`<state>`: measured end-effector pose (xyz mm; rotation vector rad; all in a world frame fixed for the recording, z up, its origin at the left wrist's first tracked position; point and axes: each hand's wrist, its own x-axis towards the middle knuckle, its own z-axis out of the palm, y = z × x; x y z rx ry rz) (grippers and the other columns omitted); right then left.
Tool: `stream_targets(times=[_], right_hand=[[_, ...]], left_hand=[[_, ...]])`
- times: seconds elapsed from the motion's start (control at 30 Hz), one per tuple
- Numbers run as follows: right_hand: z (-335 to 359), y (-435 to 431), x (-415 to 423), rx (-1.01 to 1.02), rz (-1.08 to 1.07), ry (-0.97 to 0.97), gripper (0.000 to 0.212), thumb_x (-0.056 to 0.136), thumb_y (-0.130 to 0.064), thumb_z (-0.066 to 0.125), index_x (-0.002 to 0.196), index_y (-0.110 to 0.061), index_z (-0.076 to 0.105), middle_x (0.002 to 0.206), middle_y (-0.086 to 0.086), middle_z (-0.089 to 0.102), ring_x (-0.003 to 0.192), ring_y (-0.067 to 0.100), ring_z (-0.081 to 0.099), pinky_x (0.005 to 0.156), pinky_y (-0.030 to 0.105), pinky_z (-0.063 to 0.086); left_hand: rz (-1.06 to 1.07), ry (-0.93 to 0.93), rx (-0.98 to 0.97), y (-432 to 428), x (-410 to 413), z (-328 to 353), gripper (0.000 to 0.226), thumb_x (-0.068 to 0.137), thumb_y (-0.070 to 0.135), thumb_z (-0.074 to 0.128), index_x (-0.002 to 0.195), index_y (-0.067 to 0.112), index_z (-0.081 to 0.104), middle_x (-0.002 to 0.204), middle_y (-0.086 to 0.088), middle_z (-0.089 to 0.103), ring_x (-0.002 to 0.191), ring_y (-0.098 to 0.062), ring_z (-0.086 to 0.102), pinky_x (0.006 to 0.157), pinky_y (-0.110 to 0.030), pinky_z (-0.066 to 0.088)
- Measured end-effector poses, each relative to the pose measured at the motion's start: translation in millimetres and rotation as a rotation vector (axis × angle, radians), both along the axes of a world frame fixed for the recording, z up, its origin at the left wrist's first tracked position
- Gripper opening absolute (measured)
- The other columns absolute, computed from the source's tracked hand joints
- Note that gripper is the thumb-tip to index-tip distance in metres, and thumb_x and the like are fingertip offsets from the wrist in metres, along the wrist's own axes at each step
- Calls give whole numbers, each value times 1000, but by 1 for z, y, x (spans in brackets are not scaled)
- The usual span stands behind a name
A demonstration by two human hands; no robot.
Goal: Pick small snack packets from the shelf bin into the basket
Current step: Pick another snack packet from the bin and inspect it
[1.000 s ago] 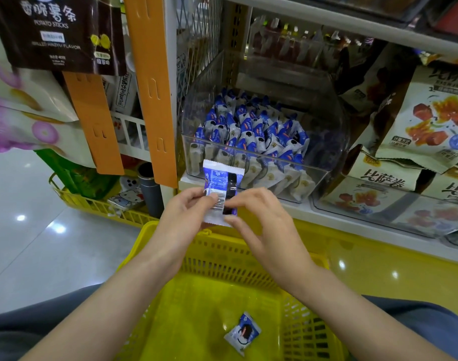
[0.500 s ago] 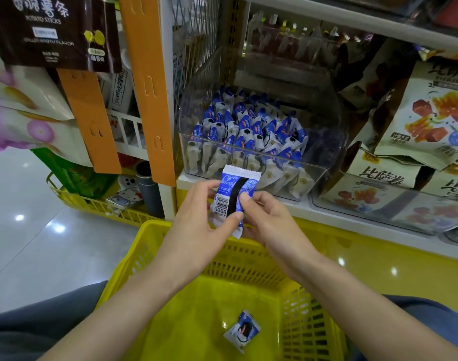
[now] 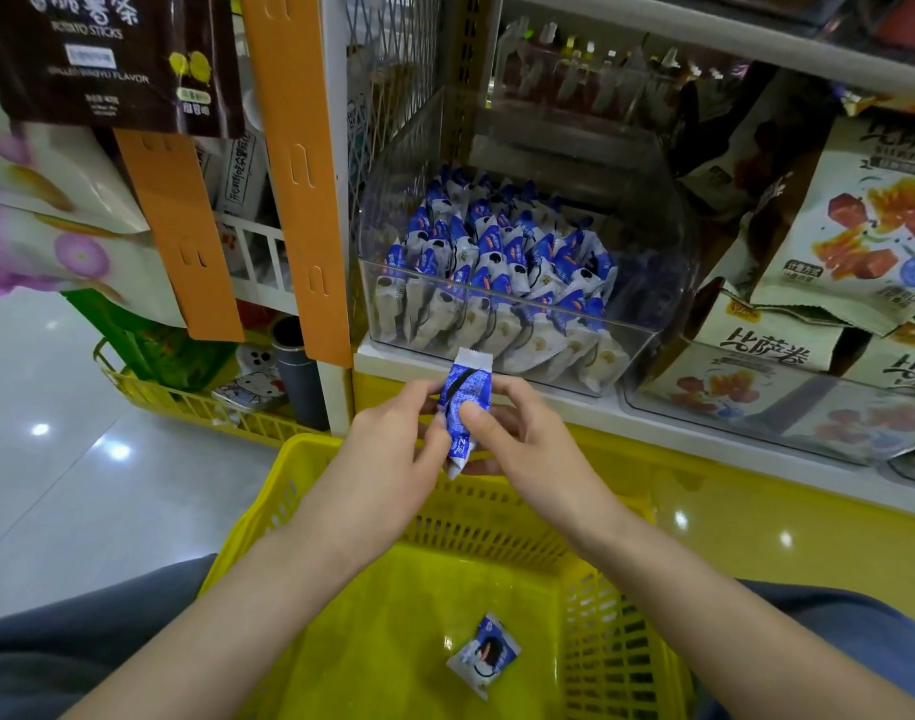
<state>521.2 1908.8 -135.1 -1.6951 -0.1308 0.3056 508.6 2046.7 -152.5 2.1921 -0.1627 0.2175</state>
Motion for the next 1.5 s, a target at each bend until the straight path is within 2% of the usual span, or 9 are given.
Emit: stream_targets(times=[0.23, 0.53, 0.8, 0.97, 1.07, 1.17, 1.3, 1.4, 1.5], right_hand=[[-7, 1, -1, -84, 51, -60, 23, 90, -24, 57, 109, -31, 47, 107, 5, 65, 88, 20, 67, 73, 29, 56], [-12, 1, -3, -310, 136, -242, 25, 92, -31, 55, 106, -47, 41, 102, -9, 63, 86, 11, 64, 82, 42, 53], [-9, -4, 7, -152, 9, -146, 16, 93, -27, 51, 109, -30, 48, 99, -1, 66, 80, 5, 66, 71, 22, 55], [-9, -4, 12, -170, -29, -123, 35, 87, -30, 60, 117, -22, 45, 101, -4, 61, 81, 5, 65, 79, 33, 55], [-4, -7, 17, -295, -25, -221, 46, 82, -37, 64, 121, -24, 45, 102, -12, 58, 83, -3, 55, 81, 17, 48], [-1, -9, 16, -463, 3, -392, 45, 76, -41, 67, 114, -26, 48, 106, -8, 55, 96, 4, 52, 85, 17, 43], [-4, -4, 10, -522, 86, -424, 52, 73, -38, 73, 114, -23, 45, 111, -7, 52, 101, 2, 51, 87, 15, 43], [5, -4, 13, -427, 132, -303, 46, 76, -32, 73, 113, -29, 46, 102, -20, 55, 93, -11, 53, 77, 4, 42], [13, -8, 20, -350, 144, -260, 32, 79, -23, 71, 109, -26, 59, 100, -11, 66, 92, 7, 61, 78, 16, 48]], left_hand=[[10, -54, 207, 4, -3, 6, 28, 95, 26, 38, 115, 15, 55, 84, -4, 62, 75, -26, 58, 65, -47, 48], [37, -59, 239, 8, 2, 5, 24, 97, 25, 37, 77, 15, 46, 57, 7, 42, 52, -17, 43, 51, -34, 33], [-22, 44, 39, 2, 1, -3, 27, 95, 30, 42, 122, 30, 46, 94, 12, 62, 72, 3, 56, 59, -12, 42], [-48, 91, -179, 1, 3, 3, 23, 97, 15, 41, 101, 37, 46, 89, 5, 68, 75, -19, 64, 67, -42, 52], [-87, 186, -439, -2, 2, 9, 11, 94, 38, 42, 97, 39, 52, 87, 16, 69, 84, -9, 64, 64, -27, 54], [-140, 269, -528, -4, 0, 10, 39, 75, 60, 44, 103, 34, 53, 92, 16, 69, 89, -4, 65, 72, -23, 55], [-29, 234, -495, -4, 1, 11, 17, 97, 30, 39, 102, 25, 55, 97, -6, 66, 87, -23, 66, 80, -44, 55], [35, 239, -553, -1, 6, 12, 25, 100, 24, 35, 95, 24, 59, 88, -6, 70, 78, -19, 68, 69, -35, 58], [34, 264, -665, 2, 8, 18, 29, 100, 22, 35, 90, 21, 61, 69, 2, 72, 61, -10, 68, 52, -22, 54]])
